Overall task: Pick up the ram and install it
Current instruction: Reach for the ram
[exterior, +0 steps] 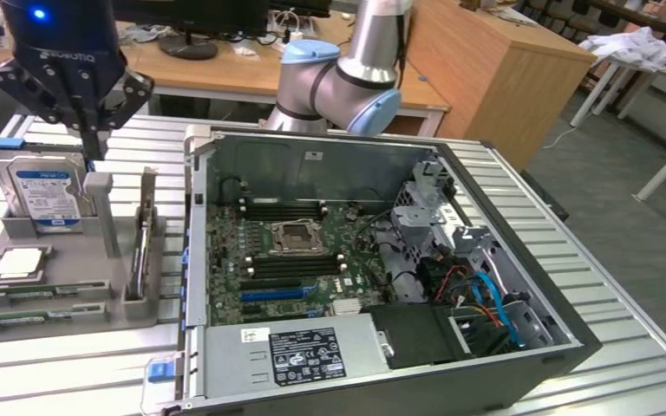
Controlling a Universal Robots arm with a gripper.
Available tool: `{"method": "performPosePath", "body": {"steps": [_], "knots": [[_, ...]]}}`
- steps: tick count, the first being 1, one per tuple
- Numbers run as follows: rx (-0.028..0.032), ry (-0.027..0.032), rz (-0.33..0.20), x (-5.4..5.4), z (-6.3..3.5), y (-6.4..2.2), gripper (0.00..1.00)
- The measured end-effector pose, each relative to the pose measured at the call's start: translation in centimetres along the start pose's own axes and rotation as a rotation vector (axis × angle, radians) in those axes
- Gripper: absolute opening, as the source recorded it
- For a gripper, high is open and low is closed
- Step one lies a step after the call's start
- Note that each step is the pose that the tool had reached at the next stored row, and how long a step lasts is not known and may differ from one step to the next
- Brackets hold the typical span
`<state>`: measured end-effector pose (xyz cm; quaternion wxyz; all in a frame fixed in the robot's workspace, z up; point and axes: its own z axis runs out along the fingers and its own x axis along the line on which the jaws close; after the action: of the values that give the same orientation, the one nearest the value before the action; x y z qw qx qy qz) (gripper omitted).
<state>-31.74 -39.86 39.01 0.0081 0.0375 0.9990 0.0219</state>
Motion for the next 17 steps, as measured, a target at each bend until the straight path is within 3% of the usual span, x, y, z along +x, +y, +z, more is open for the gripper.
{"method": "performPosePath", "body": {"steps": [17], "knots": [[0.0001, 0.0018, 0.000, 3.4, 0.01, -0.26, 0.11]]}}
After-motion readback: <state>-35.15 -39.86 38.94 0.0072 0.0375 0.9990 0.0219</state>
